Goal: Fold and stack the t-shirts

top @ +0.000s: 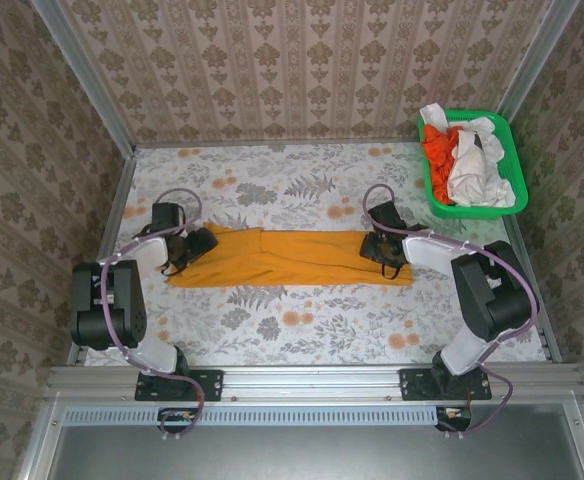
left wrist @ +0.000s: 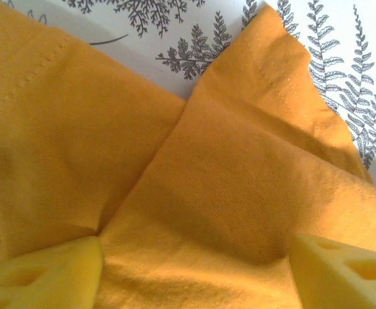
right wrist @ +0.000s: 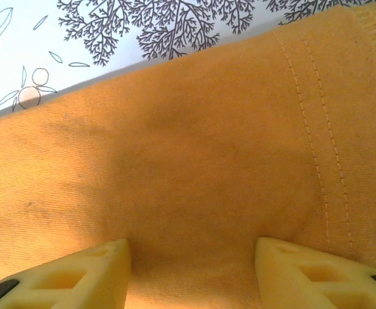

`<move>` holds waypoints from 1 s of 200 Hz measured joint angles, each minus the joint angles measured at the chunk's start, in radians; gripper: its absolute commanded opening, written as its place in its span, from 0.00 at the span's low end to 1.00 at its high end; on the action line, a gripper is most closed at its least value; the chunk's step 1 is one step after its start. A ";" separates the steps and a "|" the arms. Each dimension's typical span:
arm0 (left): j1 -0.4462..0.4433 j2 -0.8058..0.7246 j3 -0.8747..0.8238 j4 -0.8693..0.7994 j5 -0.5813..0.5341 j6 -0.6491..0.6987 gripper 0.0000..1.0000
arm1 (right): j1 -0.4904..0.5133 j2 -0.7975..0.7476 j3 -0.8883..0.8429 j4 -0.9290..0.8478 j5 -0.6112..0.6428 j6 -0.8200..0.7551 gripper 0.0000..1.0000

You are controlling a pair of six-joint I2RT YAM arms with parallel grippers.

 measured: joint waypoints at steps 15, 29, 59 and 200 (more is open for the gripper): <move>-0.002 0.003 -0.001 0.007 0.010 -0.004 0.61 | -0.005 0.005 0.007 -0.009 0.001 0.005 0.55; -0.006 0.018 0.002 0.019 0.016 -0.009 0.60 | -0.019 0.018 0.027 -0.025 0.001 0.011 0.55; -0.056 0.095 0.071 0.048 0.028 -0.021 0.60 | -0.082 0.061 0.086 -0.064 -0.016 0.011 0.57; -0.060 -0.081 0.108 0.042 0.041 -0.043 0.88 | 0.011 -0.101 0.183 -0.052 -0.057 -0.064 0.64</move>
